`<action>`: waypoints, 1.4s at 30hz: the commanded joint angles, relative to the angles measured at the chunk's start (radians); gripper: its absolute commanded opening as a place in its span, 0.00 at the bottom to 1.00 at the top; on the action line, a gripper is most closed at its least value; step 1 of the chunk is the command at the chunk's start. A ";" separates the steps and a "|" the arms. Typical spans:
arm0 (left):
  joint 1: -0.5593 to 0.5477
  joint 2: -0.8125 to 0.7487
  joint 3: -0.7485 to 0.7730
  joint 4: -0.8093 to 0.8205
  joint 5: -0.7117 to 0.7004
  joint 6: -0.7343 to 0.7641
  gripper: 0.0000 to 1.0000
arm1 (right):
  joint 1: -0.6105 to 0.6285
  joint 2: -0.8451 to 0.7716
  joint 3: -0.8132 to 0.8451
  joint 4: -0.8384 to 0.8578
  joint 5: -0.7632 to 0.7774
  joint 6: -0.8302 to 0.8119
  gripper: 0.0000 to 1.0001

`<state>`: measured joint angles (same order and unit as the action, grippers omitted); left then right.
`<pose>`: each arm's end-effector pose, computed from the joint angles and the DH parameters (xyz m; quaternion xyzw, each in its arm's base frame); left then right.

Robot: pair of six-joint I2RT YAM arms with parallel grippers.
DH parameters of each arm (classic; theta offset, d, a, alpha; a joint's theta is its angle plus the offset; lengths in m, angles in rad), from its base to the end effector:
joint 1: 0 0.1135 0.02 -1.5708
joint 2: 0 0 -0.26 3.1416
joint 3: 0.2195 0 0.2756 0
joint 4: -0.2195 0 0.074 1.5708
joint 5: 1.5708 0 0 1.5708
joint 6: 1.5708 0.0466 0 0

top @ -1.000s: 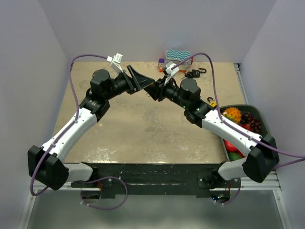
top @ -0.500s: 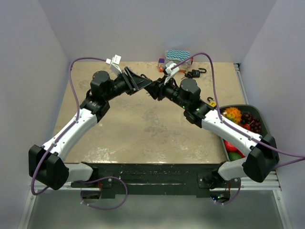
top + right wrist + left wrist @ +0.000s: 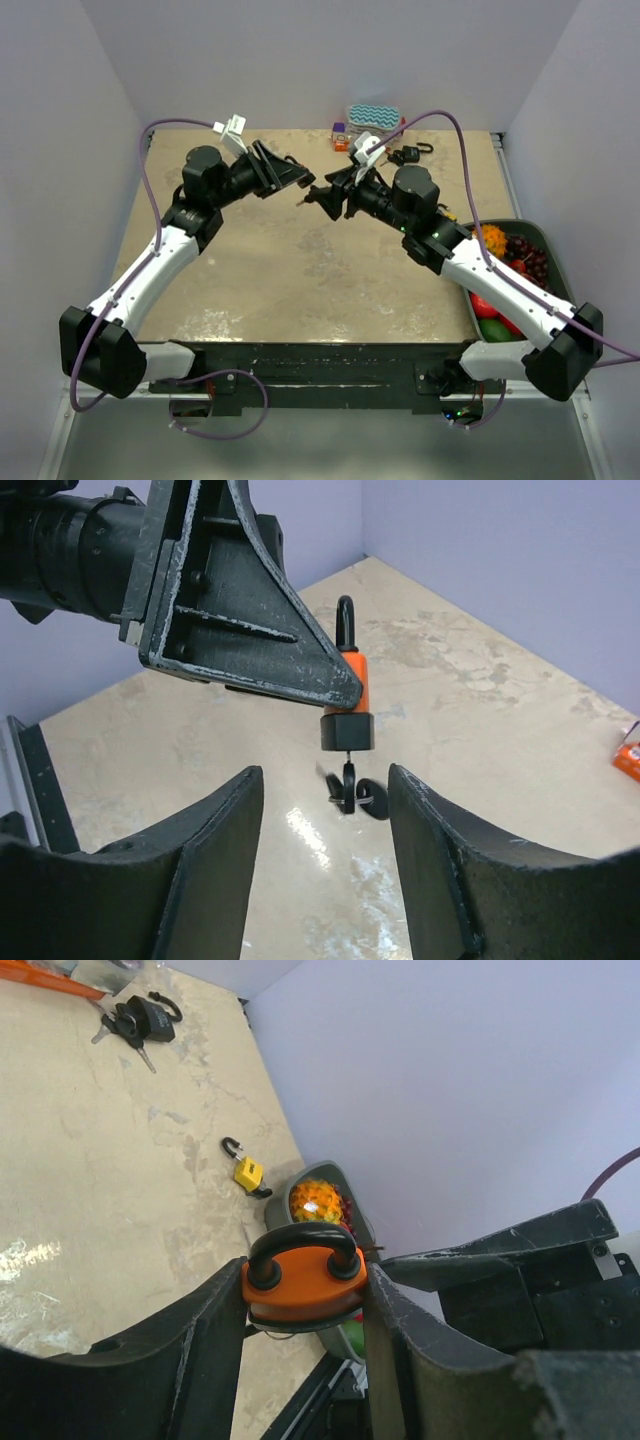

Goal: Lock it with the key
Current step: Lock the lock, then place the lock at the center of the board.

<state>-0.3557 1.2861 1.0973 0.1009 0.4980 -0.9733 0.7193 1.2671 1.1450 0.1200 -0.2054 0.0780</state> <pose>0.3081 -0.1382 0.3614 -0.0587 0.7315 -0.5467 0.4032 0.2466 0.2286 0.3882 -0.2906 0.6454 0.3396 0.6194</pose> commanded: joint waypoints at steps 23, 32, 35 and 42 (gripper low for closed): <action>0.001 -0.073 -0.004 0.013 0.001 0.002 0.00 | 0.005 0.061 0.082 -0.037 -0.075 -0.188 0.00; 0.167 0.021 0.104 -0.087 -0.061 0.007 0.00 | 0.026 0.031 0.038 -0.062 -0.046 -0.181 0.00; 0.248 0.051 0.165 -0.099 -0.079 0.027 0.00 | 0.026 0.017 -0.004 -0.069 -0.040 -0.123 0.00; 0.382 0.079 0.243 -0.222 -0.110 0.150 0.00 | 0.026 0.005 -0.073 -0.031 -0.052 -0.024 0.00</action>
<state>-0.0116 1.3842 1.2793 -0.0669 0.4374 -0.9398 0.7414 1.3064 1.0916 0.0433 -0.2348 -0.0181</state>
